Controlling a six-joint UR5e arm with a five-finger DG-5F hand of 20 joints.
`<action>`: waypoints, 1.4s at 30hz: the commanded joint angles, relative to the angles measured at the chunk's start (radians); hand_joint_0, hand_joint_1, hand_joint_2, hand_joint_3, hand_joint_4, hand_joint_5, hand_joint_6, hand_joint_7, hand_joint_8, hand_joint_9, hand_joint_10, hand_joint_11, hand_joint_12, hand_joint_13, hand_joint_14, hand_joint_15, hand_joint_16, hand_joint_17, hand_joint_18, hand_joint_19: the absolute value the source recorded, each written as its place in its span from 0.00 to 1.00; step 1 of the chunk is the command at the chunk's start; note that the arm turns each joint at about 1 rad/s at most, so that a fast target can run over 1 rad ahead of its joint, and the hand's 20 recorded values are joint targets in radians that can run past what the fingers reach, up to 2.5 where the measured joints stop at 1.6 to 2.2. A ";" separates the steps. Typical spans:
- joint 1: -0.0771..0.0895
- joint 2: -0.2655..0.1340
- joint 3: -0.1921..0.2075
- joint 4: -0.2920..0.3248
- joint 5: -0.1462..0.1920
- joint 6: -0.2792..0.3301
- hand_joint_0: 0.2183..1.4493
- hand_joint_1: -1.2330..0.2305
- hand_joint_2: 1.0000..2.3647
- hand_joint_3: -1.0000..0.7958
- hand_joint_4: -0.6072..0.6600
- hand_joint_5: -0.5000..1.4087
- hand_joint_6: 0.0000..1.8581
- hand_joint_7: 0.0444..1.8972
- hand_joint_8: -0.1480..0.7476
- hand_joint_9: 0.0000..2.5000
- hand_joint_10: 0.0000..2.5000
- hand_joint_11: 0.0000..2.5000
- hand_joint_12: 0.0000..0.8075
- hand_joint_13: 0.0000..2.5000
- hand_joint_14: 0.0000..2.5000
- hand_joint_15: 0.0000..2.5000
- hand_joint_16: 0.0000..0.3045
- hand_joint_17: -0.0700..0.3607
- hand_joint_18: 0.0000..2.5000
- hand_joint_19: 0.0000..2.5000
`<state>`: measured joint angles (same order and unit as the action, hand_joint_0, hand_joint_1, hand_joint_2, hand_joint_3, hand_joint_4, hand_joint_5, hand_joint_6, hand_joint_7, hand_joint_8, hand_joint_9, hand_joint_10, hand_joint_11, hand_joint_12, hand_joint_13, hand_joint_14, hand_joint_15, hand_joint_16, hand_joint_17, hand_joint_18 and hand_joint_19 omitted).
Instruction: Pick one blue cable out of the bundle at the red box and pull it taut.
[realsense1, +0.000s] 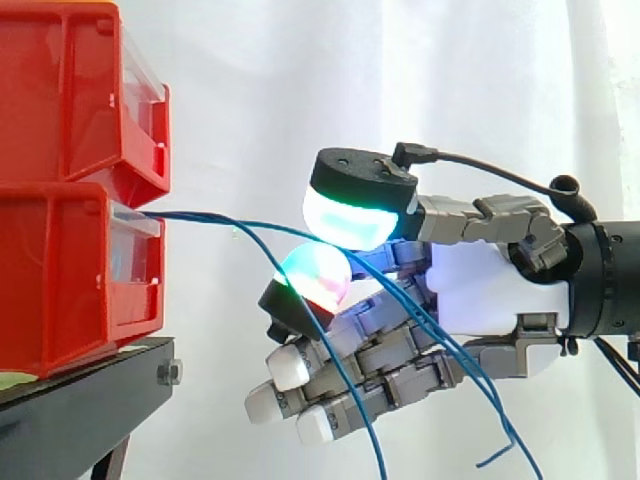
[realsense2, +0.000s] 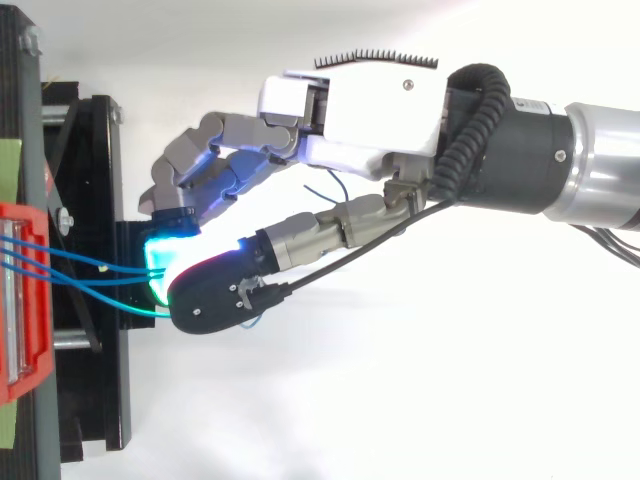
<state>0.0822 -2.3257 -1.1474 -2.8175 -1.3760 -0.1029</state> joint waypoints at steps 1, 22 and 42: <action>-0.001 0.000 0.000 0.000 0.000 0.000 0.32 0.22 0.01 0.46 0.59 0.20 0.43 0.48 0.56 0.34 0.00 0.20 0.44 0.18 0.00 0.06 0.18 0.45 0.18 0.08; 0.001 0.000 0.000 0.000 0.000 0.000 0.17 0.31 0.00 0.28 0.64 0.20 0.43 0.46 0.60 0.35 0.00 0.19 0.50 0.18 0.00 0.06 0.22 0.51 0.18 0.09; -0.002 0.000 0.000 -0.010 -0.003 0.000 0.32 0.40 0.01 0.38 0.63 0.22 0.33 0.57 0.56 0.32 0.00 0.16 0.44 0.17 0.00 0.07 0.18 0.45 0.16 0.10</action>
<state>0.0810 -2.3255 -1.1475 -2.8221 -1.3779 -0.1028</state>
